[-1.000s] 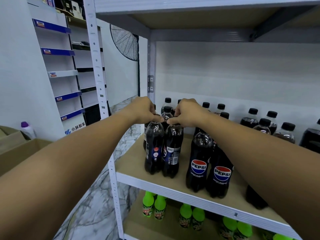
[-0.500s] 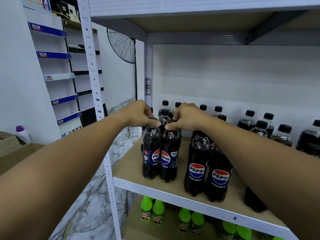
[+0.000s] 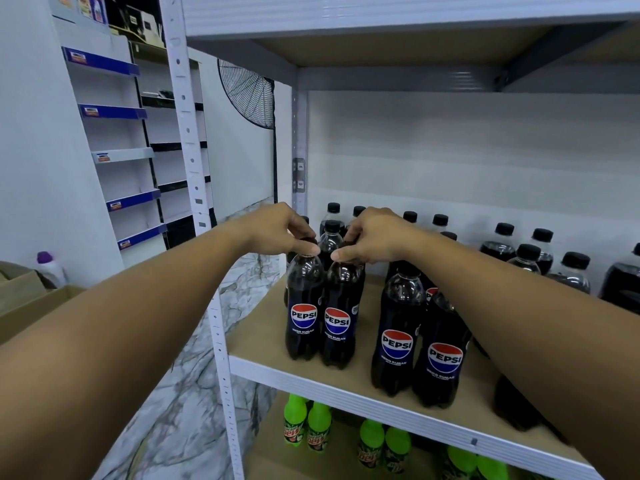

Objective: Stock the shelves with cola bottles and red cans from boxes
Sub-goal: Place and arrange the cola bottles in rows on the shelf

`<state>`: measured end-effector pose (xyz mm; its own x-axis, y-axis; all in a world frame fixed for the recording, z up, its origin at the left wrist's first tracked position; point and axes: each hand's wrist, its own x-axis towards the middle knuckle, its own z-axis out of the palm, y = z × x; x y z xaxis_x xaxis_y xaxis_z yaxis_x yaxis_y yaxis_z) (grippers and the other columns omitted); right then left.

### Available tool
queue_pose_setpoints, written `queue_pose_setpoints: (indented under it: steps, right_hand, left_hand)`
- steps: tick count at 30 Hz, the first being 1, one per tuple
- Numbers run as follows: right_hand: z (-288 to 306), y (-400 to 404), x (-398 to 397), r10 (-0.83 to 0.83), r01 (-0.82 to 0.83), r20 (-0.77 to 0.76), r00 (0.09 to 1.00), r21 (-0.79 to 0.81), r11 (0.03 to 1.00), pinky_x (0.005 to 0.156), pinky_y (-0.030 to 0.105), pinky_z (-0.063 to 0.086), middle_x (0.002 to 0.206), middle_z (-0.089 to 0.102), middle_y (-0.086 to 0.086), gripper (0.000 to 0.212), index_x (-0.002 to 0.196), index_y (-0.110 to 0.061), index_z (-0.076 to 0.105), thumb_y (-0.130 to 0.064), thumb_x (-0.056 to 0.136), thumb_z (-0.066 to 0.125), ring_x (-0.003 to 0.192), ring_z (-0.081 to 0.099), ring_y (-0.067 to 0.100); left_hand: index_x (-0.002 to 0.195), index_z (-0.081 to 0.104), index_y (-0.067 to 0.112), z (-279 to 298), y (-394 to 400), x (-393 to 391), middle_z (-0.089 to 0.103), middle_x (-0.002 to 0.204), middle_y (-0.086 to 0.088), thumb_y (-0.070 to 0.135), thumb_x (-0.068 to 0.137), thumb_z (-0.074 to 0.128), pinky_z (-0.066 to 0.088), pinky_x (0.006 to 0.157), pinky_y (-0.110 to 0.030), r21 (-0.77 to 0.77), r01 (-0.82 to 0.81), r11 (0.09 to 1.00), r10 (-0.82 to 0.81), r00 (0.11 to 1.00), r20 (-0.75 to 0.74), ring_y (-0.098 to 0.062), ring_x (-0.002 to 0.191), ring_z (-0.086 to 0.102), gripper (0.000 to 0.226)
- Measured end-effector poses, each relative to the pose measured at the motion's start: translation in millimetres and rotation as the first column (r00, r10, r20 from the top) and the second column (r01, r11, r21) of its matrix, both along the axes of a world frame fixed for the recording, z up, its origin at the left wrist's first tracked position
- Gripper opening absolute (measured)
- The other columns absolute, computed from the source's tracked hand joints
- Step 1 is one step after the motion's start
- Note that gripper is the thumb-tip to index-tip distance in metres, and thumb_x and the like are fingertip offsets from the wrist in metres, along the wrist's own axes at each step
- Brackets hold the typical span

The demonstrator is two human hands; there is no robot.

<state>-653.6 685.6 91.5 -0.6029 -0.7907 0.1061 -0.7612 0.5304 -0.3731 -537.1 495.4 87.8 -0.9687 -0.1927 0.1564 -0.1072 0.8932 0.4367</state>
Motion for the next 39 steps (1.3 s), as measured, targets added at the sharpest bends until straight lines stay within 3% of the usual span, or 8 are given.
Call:
queue_pose_setpoints:
  steps: [2, 4, 9, 14, 18, 24, 29, 39]
  right_hand:
    - [-1.6, -3.8, 0.3, -0.004, 0.005, 0.014, 1.000, -0.017, 1.000, 0.086, 0.038, 0.061, 0.084, 0.076, 0.003, 0.045, 0.102, -0.012, 0.073, -0.047, 0.077, 0.084, 0.081, 0.075, 0.019]
    - [-1.5, -5.1, 0.4, 0.006, -0.006, 0.035, 0.999, -0.013, 1.000, 0.083, 0.039, 0.063, 0.082, 0.077, 0.006, 0.038, 0.097, -0.011, 0.074, -0.042, 0.078, 0.085, 0.076, 0.077, 0.020]
    - [-0.2, -4.4, 0.6, 0.014, -0.010, 0.129, 0.992, -0.035, 0.999, 0.081, 0.039, 0.064, 0.084, 0.078, 0.010, 0.032, 0.099, -0.010, 0.072, -0.033, 0.082, 0.084, 0.073, 0.077, 0.022]
    - [-3.9, -7.3, 3.8, 0.020, -0.013, 0.104, 0.994, -0.066, 0.998, 0.083, 0.040, 0.063, 0.079, 0.077, 0.013, 0.032, 0.096, -0.009, 0.072, -0.037, 0.083, 0.082, 0.072, 0.077, 0.025]
    - [-7.2, -11.5, 9.4, 0.019, -0.010, 0.099, 0.995, -0.093, 0.996, 0.082, 0.042, 0.063, 0.075, 0.077, 0.013, 0.032, 0.090, -0.007, 0.073, -0.037, 0.084, 0.082, 0.070, 0.077, 0.024]
    - [-12.8, -23.5, 21.0, 0.023, -0.011, 0.078, 0.997, -0.155, 0.988, 0.077, 0.044, 0.063, 0.070, 0.074, 0.011, 0.029, 0.085, -0.010, 0.073, -0.036, 0.083, 0.083, 0.059, 0.073, 0.021]
    - [-10.6, -32.4, 32.0, 0.040, -0.032, 0.052, 0.998, -0.146, 0.989, 0.074, 0.036, 0.061, 0.075, 0.075, 0.013, 0.032, 0.092, -0.006, 0.072, -0.036, 0.085, 0.080, 0.069, 0.075, 0.026]
    - [-9.6, -37.6, 32.4, 0.008, 0.016, 0.145, 0.989, -0.162, 0.987, 0.081, 0.045, 0.063, 0.082, 0.075, 0.012, 0.029, 0.087, -0.009, 0.072, -0.034, 0.081, 0.085, 0.075, 0.076, 0.028]
  left_hand:
    - [0.104, 0.079, 0.021, -4.7, 1.3, -0.9, 0.075, 0.094, 0.008, 0.049, 0.079, 0.084, 0.049, 0.072, -0.018, 0.001, -0.036, 0.999, 0.036, 0.998, -0.051, -0.004, 0.088, 0.068, 0.038]
    - [0.101, 0.079, 0.019, -8.5, -1.1, -1.9, 0.076, 0.087, 0.007, 0.045, 0.078, 0.086, 0.049, 0.068, -0.017, 0.040, -0.047, 0.998, 0.050, 0.996, -0.079, -0.006, 0.084, 0.071, 0.036]
    - [0.116, 0.079, 0.018, -7.7, -5.1, 2.1, 0.079, 0.095, 0.005, 0.030, 0.087, 0.082, 0.059, 0.093, -0.030, 0.102, 0.031, 0.994, -0.027, 0.999, -0.042, -0.010, 0.093, 0.074, 0.031]
    - [0.121, 0.076, 0.012, -8.5, -10.1, 3.8, 0.079, 0.108, 0.000, 0.019, 0.091, 0.077, 0.059, 0.077, -0.015, 0.190, 0.073, 0.979, -0.065, 0.997, -0.048, -0.008, 0.087, 0.076, 0.031]
    - [0.115, 0.079, 0.011, -7.1, -12.6, 6.6, 0.079, 0.097, 0.002, 0.017, 0.091, 0.078, 0.057, 0.071, -0.014, 0.163, 0.061, 0.985, -0.054, 0.997, -0.047, -0.002, 0.078, 0.074, 0.025]
    - [0.112, 0.080, 0.012, -4.7, -24.9, 17.5, 0.078, 0.096, 0.000, 0.018, 0.090, 0.079, 0.059, 0.073, -0.017, 0.131, 0.029, 0.991, -0.026, 0.999, -0.027, -0.003, 0.078, 0.072, 0.023]
    - [0.110, 0.080, 0.011, -4.7, -32.0, 25.6, 0.078, 0.101, -0.006, 0.020, 0.088, 0.080, 0.061, 0.073, -0.020, 0.119, -0.021, 0.993, 0.024, 0.999, -0.030, -0.013, 0.085, 0.073, 0.023]
    - [0.112, 0.078, 0.010, -9.9, -31.8, 29.9, 0.076, 0.103, -0.006, 0.020, 0.091, 0.078, 0.064, 0.080, -0.029, 0.146, -0.039, 0.989, 0.047, 0.997, -0.055, -0.018, 0.090, 0.072, 0.024]
